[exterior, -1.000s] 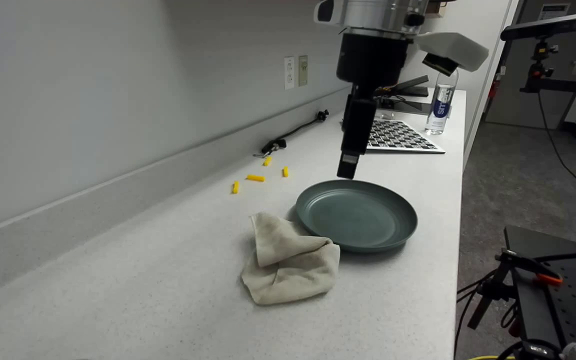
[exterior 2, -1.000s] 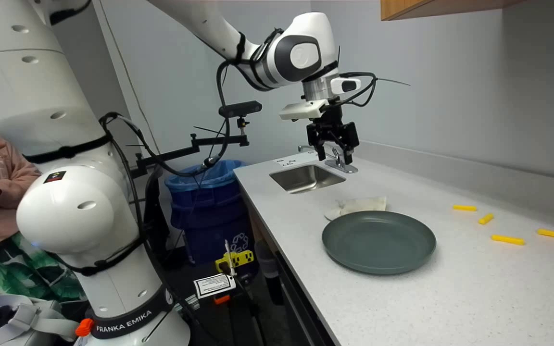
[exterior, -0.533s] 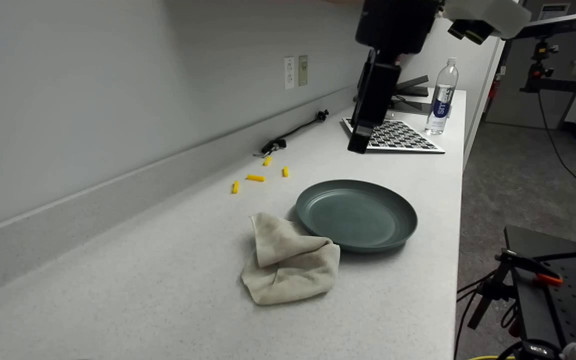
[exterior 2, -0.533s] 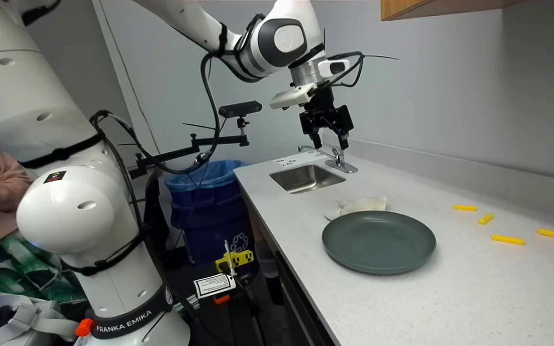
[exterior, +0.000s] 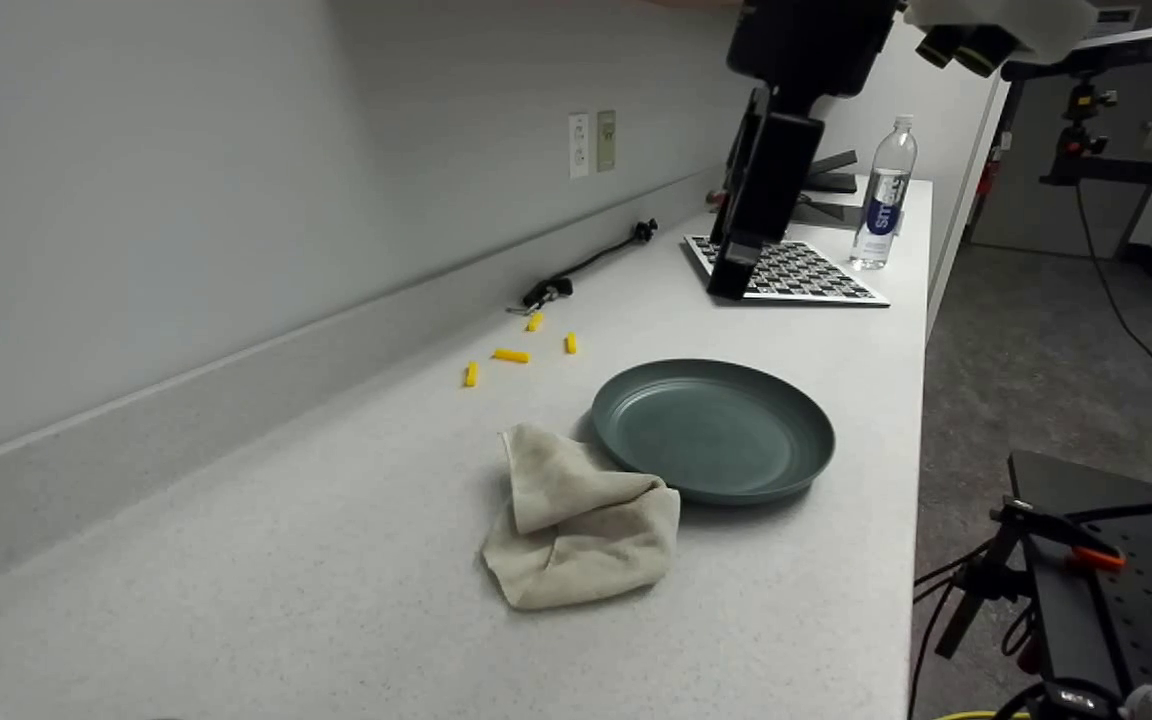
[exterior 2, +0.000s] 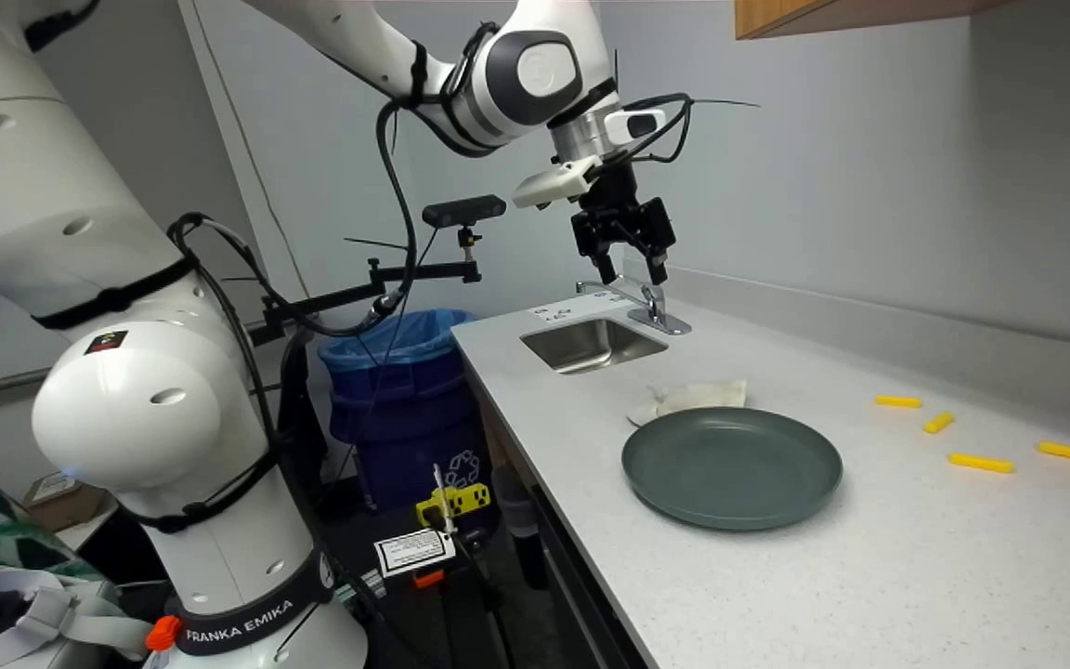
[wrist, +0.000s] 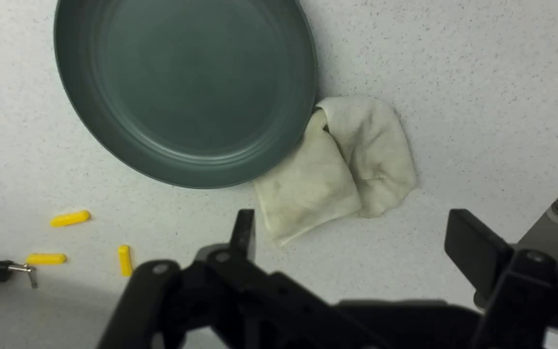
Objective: Pick up the towel from the table, wipe the grey plate and put the towel back on the table.
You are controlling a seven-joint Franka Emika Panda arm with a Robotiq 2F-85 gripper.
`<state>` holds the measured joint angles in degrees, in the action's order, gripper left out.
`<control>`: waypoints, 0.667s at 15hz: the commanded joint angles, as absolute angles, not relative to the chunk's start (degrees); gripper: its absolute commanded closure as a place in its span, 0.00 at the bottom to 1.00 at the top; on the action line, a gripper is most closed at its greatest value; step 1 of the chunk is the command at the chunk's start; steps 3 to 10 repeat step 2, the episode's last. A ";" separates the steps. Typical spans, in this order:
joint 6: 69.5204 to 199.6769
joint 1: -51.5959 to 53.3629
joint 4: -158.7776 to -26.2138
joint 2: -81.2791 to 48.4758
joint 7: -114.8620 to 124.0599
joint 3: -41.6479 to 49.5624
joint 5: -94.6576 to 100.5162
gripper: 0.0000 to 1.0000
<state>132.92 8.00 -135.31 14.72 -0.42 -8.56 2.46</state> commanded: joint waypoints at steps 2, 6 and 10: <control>132.78 8.08 -135.21 14.71 -0.38 -8.49 2.48 0.00; 132.78 8.08 -135.21 14.71 -0.38 -8.49 2.48 0.00; 132.78 8.08 -135.21 14.71 -0.38 -8.49 2.48 0.00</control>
